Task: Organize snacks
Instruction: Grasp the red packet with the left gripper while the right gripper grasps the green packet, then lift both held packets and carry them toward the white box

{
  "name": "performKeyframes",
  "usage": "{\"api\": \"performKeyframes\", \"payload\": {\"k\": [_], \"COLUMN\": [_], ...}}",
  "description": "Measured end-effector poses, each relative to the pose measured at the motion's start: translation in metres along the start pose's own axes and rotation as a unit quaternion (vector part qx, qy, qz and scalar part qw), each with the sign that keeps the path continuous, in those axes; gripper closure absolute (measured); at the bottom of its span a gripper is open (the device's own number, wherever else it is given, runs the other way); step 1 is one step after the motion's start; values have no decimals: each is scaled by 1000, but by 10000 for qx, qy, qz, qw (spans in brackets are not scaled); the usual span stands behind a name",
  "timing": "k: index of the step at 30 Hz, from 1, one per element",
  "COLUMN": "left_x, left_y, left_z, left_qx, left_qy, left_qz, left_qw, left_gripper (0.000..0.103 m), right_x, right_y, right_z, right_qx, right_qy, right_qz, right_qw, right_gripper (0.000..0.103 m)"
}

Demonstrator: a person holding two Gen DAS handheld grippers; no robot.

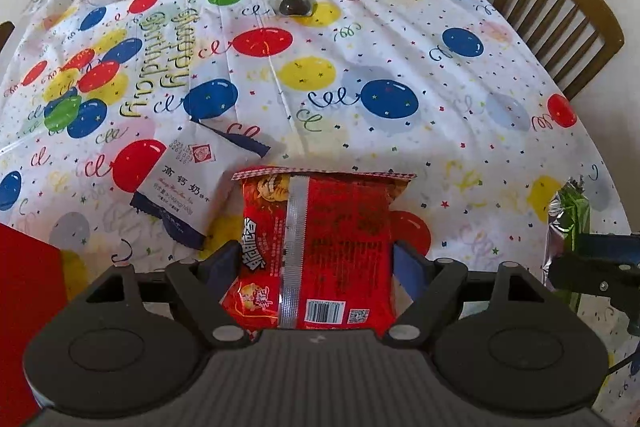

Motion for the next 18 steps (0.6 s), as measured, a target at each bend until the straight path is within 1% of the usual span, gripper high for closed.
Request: {"api": "performKeyframes", "payload": {"k": [3,4,11,18], "left_x": [0,0,-7,-21], "left_y": [1,0,-9,-47], "left_z": [2,2,4,1], "left_qx": [-43,-46,-85,-171], "left_qy": [-108,-116,-238,-294], "left_qz": [3,-14,-52,-174], "left_qw": [9999,9999,9997,9993], "left_gripper": [29,30,31,31], "right_x": [0,0,-1,-6], "right_y": [0,0,-3,-19], "right_z": [1,1,2,8], "right_qx": [-4,-8,-56,-47], "right_qy": [-3,-3,-2,-13], "right_qz": [1,3,-8,-98], "right_qw": [10000,10000,10000,9999], "right_gripper": [62,62,62,62]}}
Point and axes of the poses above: each gripper's, at about its wrist camera, not at the fingertips, and y roughly the way its jaws point, z to its left, x to its top, the point moved 10 cm from there along y, roughly the way its jaws point, and after that the axes turned 12 degrees about -x, right-handed, at the moved point
